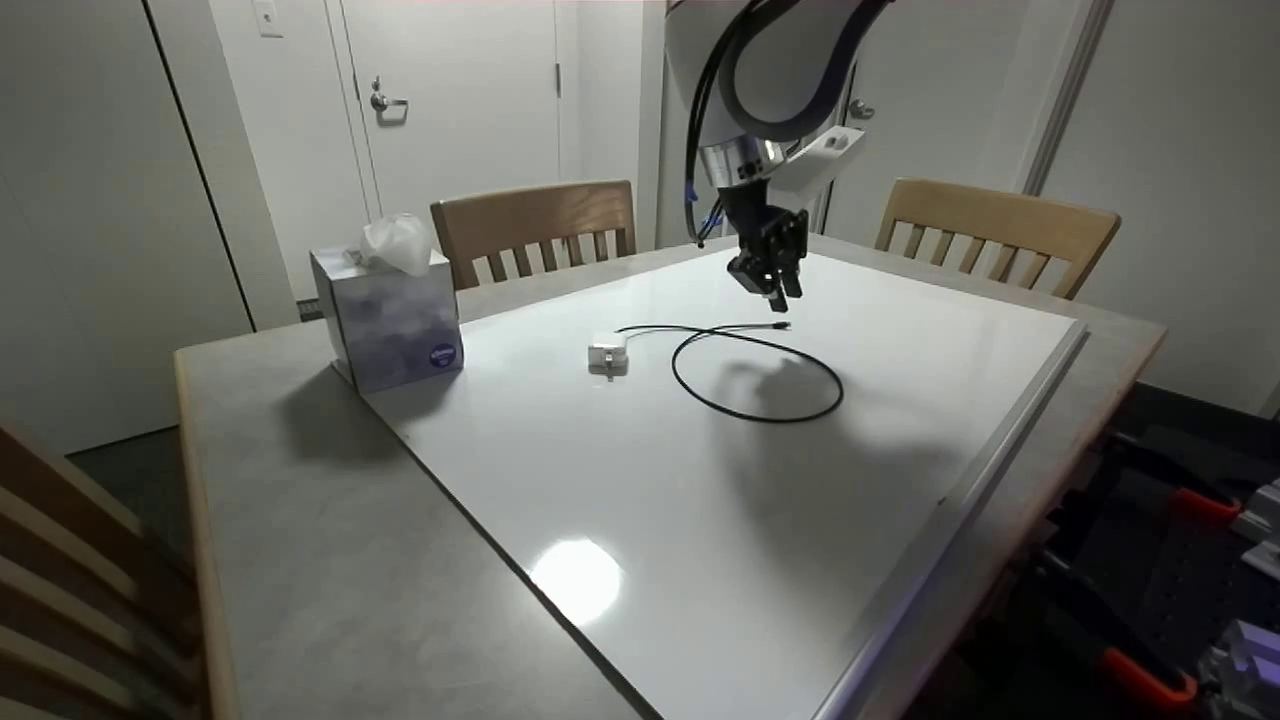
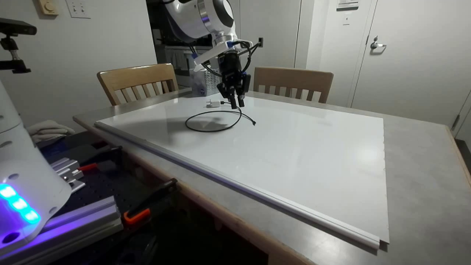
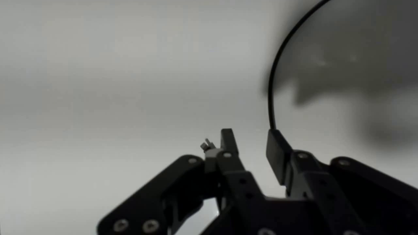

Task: Wind the charging cable

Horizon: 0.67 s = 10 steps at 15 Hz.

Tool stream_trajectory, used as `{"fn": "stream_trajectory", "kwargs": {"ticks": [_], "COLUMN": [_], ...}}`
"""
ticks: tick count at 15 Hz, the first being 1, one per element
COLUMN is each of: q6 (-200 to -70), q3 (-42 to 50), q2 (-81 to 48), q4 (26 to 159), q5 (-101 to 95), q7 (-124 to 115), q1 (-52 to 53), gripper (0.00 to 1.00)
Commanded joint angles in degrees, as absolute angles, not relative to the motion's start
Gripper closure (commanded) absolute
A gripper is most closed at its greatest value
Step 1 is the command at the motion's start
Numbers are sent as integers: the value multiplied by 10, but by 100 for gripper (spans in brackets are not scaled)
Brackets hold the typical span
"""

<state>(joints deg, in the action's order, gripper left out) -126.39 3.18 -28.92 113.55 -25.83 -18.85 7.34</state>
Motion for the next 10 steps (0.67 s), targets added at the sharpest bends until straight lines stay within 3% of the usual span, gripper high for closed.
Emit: {"fn": "stream_trajectory", "kwargs": {"ticks": [1,6,10], "q6": [-1233,-1216,-1232], "q3": [39,22,7], "q2": [-254,-199,-163], "q4": [1150,1160,1168], "q5": [-255,-223,-173], "q7": [-178,-104,18], "q1": [79,55,31], "gripper": [36,2,0]}}
